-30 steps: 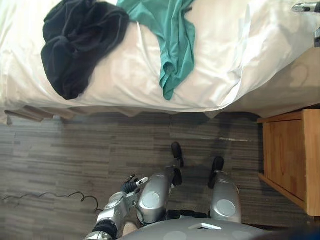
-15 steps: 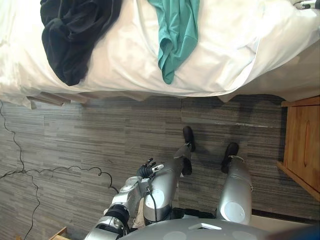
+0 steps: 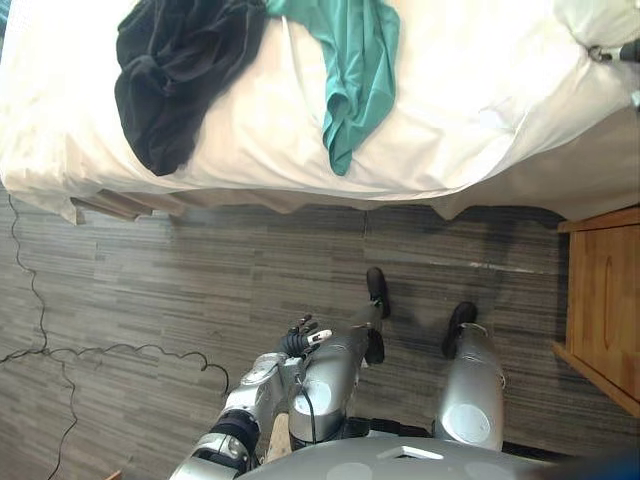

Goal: Tidy the bed and pick cloth on bed and put in laundry

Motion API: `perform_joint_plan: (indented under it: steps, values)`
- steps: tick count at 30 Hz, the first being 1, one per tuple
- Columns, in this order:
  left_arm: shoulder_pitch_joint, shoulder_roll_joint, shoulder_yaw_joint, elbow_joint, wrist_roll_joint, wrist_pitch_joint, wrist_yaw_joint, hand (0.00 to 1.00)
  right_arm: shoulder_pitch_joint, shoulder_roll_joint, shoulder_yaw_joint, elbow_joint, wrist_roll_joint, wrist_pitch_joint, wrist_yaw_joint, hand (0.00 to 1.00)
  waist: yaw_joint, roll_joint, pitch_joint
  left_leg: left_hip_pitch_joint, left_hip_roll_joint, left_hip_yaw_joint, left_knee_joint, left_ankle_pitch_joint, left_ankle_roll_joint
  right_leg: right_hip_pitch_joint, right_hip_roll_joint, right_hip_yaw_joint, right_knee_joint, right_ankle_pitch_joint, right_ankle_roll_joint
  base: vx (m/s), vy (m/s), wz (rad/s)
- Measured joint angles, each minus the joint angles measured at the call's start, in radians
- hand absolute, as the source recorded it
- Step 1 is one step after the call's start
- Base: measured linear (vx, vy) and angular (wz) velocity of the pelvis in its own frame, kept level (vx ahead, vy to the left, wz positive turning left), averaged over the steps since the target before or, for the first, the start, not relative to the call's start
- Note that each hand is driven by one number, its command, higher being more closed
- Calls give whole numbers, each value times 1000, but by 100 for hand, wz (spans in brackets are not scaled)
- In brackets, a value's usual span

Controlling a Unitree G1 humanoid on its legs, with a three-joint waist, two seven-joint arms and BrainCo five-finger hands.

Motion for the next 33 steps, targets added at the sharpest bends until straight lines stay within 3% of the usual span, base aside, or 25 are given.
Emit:
perform_joint_plan:
  steps: [1, 2, 7, 11, 15, 19, 22, 27, 28, 33]
  values:
    - [15, 0, 14, -2, 5, 1, 2, 0, 59, 21, -51, -25, 24, -2, -18, 100, -11, -11, -3, 19, 4, 4, -7, -1, -1, 23, 9, 3, -19, 6, 1, 56, -64, -21]
    - [22, 1, 26, -5, 15, 0, 5, 0, 88, 33, -77, -38, 38, -3, -24, 0, -19, -18, -2, 28, 7, 5, -8, -3, -4, 36, 14, 3, -28, 10, 2, 76, -85, -18]
    - [65, 10, 75, -24, 63, 2, 19, 0, 362, 173, -299, -158, 124, -7, -92, 0, -43, -110, -30, 110, 34, 31, -8, -28, -40, 142, 55, 20, -126, 47, 7, 66, -73, -25]
    - [97, 8, 98, -23, 83, 4, 44, 0, 517, 264, -402, -219, 166, -7, -128, 0, -52, -146, -76, 148, 38, 47, -8, -45, -64, 204, 66, 25, -195, 69, 15, 77, -6, -12]
    - [123, 8, 135, 13, 109, 9, 49, 0, 647, 345, -505, -275, 198, -20, -172, 0, -51, -158, -120, 181, 33, 56, -9, -55, -77, 267, 71, 30, -260, 89, 29, 89, 28, -3]
    - [158, 10, 190, 13, 118, 18, 48, 0, 801, 416, -658, -282, 237, -5, -232, 0, -58, -188, -161, 199, 31, 62, -10, -56, -76, 302, 75, 35, -302, 102, 32, 34, 5, -6]
    - [183, 10, 227, 46, 130, 22, 45, 0, 906, 429, -750, -275, 277, 1, -271, 0, -99, -208, -201, 220, 31, 83, -16, -56, -75, 322, 80, 60, -334, 117, 34, 20, 22, -28]
    - [191, 9, 247, 92, 188, 33, 41, 0, 1006, 428, -857, -291, 282, 2, -325, 0, -135, -207, -251, 256, 56, 83, -17, -85, -55, 338, 108, 86, -355, 121, 32, -28, 5, -31]
    - [196, 10, 250, 91, 188, 40, 41, 0, 1021, 428, -858, -308, 279, 2, -334, 100, -138, -204, -261, 258, 61, 83, -17, -87, -51, 337, 114, 86, -356, 122, 30, -81, 13, -3]
    - [222, 9, 250, 91, 174, 49, 44, 0, 1017, 425, -832, -438, 262, 22, -346, 100, -135, -197, -299, 250, 66, 83, -17, -99, -55, 342, 126, 82, -384, 128, 27, -41, 19, 1]
